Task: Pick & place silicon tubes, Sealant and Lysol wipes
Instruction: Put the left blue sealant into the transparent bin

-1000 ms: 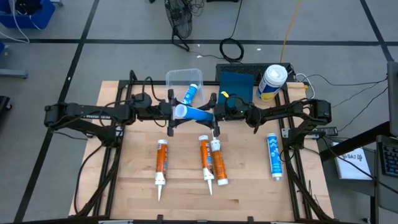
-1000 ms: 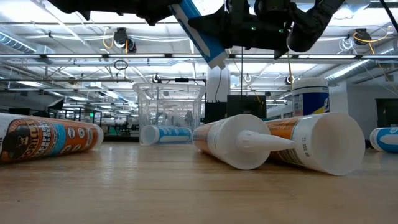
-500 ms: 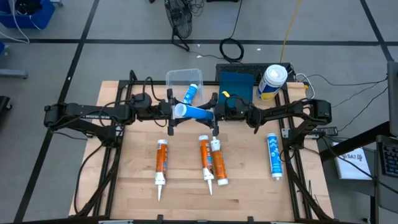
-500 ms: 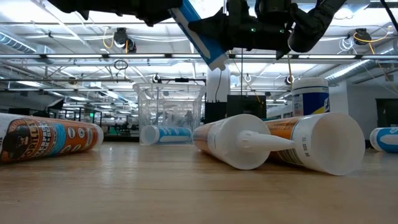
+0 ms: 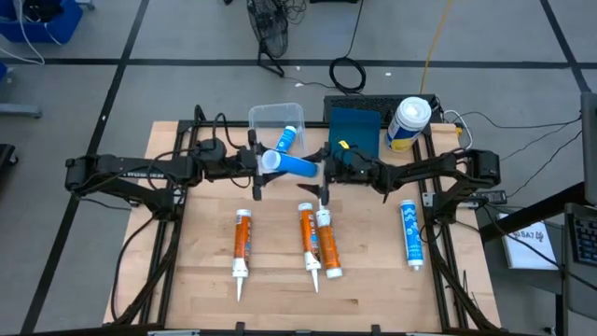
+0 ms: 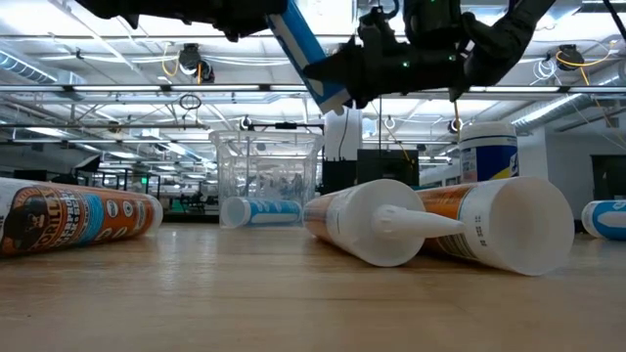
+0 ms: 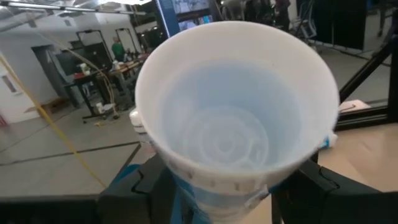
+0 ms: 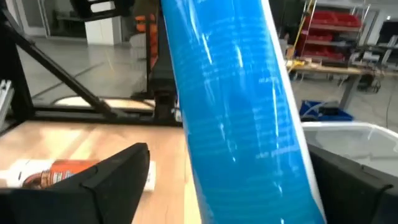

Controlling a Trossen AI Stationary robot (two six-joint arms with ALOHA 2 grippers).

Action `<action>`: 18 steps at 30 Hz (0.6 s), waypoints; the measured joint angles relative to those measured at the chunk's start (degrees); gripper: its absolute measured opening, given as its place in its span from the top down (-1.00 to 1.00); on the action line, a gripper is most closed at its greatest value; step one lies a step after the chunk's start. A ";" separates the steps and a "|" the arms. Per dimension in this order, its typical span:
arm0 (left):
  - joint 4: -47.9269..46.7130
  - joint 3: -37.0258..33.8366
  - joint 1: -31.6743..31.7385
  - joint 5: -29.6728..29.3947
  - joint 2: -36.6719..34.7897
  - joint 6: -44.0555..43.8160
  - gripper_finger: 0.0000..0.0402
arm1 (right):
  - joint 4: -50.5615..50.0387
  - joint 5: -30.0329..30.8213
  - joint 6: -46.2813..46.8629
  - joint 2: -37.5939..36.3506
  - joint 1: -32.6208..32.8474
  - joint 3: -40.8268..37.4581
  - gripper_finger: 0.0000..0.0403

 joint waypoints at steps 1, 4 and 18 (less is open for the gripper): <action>-0.02 0.00 0.17 -0.04 -0.04 0.03 -0.07 | -1.16 0.03 -0.10 -0.75 0.00 -0.01 -0.82; -0.15 0.00 0.80 0.25 -1.06 0.14 -0.07 | -5.10 0.19 -0.38 -3.37 -0.13 0.15 -0.84; -2.29 0.22 1.85 -11.14 -6.54 4.89 -0.07 | -25.34 4.57 -0.01 -7.84 0.15 -0.33 -0.83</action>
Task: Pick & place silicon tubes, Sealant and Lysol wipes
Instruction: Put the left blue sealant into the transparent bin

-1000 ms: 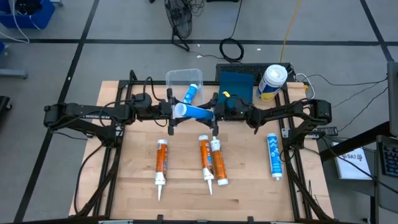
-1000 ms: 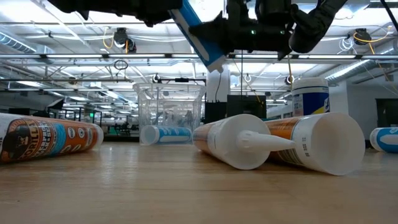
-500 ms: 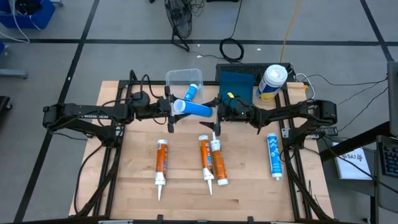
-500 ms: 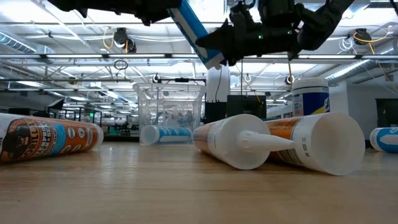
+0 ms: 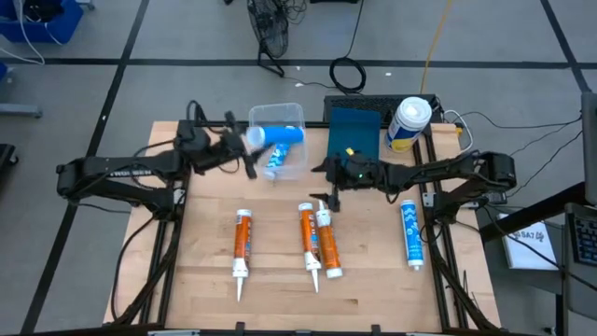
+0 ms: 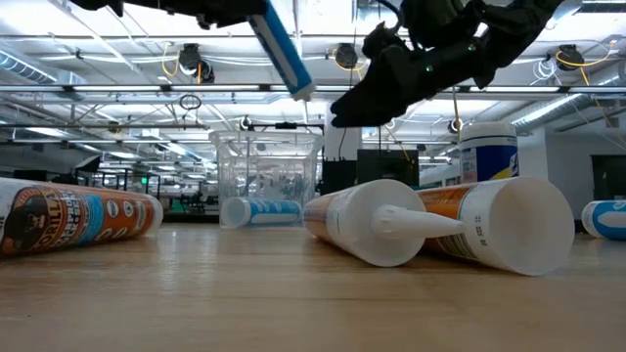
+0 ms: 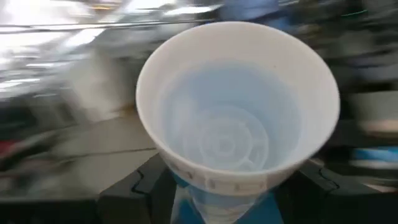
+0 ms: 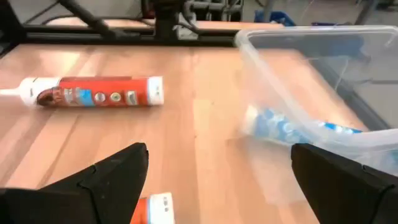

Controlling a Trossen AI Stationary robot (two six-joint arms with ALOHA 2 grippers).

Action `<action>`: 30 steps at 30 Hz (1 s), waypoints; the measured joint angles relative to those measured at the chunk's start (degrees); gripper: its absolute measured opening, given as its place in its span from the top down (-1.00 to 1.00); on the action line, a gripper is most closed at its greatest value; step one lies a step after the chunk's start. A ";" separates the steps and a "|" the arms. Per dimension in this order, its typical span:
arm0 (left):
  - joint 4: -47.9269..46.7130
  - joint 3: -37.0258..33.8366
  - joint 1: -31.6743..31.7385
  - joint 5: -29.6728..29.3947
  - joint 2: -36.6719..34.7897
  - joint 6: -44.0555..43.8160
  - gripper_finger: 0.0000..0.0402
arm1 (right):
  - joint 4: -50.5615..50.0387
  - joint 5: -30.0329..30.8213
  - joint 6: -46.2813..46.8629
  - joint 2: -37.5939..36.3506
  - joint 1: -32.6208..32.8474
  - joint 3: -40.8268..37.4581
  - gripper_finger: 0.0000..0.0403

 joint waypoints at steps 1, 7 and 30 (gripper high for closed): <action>-0.45 0.00 -0.03 -2.97 -0.39 0.48 -0.07 | -0.36 0.16 0.01 -0.21 -0.04 0.03 -0.84; -5.30 -0.26 2.55 -6.55 -0.77 -3.44 -0.07 | -1.94 0.59 0.08 -0.25 -0.08 0.27 -0.83; -12.99 -0.28 13.20 6.42 13.51 -28.15 -0.07 | -1.15 1.16 -0.38 -0.42 -0.06 0.40 -0.83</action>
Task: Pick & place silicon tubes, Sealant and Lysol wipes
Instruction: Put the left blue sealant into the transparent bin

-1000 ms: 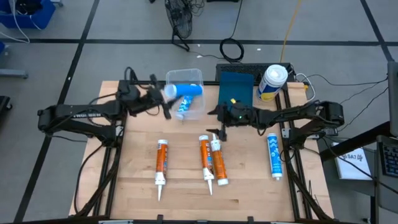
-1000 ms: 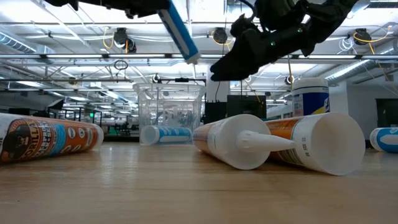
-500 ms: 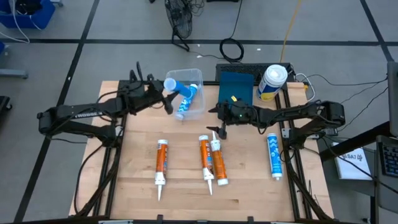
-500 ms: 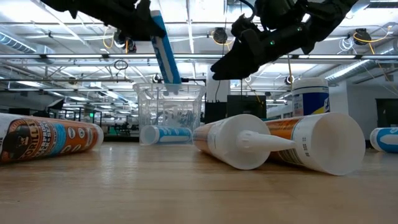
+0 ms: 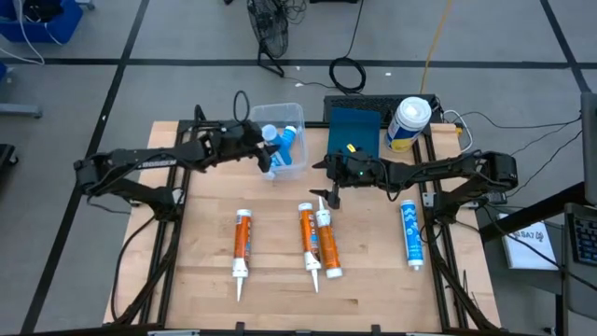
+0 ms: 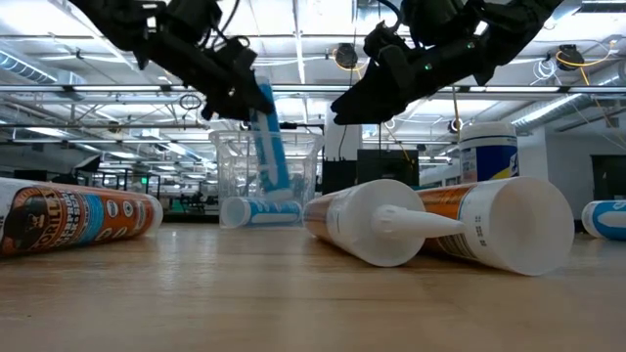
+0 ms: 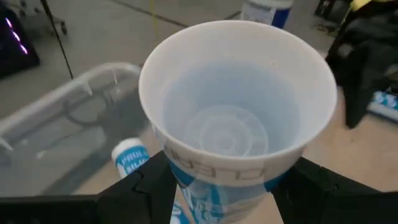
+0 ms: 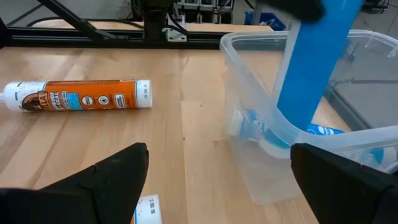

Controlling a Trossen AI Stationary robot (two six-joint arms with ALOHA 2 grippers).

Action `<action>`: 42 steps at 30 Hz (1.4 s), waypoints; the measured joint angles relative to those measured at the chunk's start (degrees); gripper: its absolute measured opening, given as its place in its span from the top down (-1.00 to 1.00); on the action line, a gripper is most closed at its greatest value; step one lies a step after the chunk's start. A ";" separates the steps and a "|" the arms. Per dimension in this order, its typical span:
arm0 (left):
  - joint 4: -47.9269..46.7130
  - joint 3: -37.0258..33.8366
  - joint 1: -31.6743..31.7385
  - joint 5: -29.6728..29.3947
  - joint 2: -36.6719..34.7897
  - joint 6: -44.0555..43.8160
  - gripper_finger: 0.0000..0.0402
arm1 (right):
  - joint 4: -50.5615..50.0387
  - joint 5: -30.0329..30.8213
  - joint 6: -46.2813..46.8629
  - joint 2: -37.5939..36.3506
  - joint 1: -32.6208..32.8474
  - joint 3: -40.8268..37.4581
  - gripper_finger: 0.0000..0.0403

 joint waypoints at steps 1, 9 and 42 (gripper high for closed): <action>0.62 0.00 0.31 1.20 0.87 -0.30 -0.07 | 0.02 0.00 0.00 0.00 0.00 0.00 -0.83; 3.31 0.00 1.78 7.76 6.69 -2.87 -0.07 | 0.02 0.02 0.00 0.00 0.00 0.02 -0.83; 12.93 -0.04 4.18 6.50 6.52 -11.02 -0.50 | -0.41 0.07 -1.07 -0.02 -0.02 0.09 -0.83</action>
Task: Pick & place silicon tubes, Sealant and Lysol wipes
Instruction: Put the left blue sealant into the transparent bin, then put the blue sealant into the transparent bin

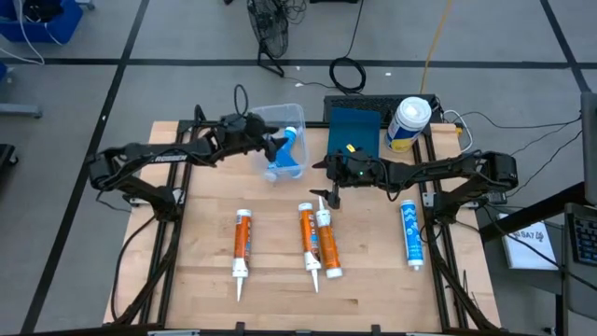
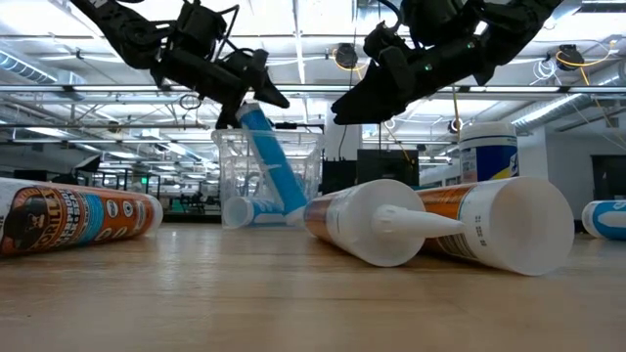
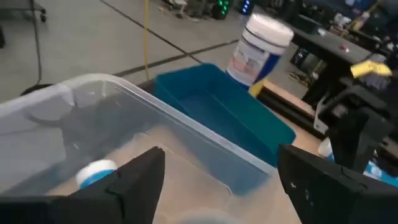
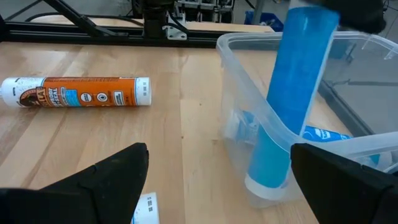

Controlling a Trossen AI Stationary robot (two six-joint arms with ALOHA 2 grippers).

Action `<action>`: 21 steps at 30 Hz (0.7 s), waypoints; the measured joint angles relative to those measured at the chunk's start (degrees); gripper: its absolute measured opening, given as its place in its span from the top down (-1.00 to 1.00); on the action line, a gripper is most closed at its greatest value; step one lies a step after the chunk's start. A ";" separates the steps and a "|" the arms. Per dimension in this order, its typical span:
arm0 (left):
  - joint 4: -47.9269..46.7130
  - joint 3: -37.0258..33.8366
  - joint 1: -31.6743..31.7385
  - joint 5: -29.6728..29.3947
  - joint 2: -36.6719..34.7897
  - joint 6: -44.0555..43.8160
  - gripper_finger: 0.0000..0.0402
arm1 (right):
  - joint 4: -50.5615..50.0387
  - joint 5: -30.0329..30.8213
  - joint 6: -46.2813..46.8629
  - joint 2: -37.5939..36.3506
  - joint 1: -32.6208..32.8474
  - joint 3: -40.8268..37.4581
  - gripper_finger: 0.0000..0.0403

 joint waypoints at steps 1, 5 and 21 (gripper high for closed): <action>0.09 0.00 0.23 -0.84 -0.37 -0.32 -0.51 | 0.00 0.00 0.00 0.00 0.00 0.00 -0.83; -0.53 0.00 0.57 -6.23 -0.84 -1.01 -0.55 | -0.14 0.00 0.00 0.00 -0.02 0.00 -0.83; -0.25 0.02 -3.54 1.32 -2.04 4.00 -0.39 | -0.99 0.00 0.00 0.00 -0.02 0.00 -0.83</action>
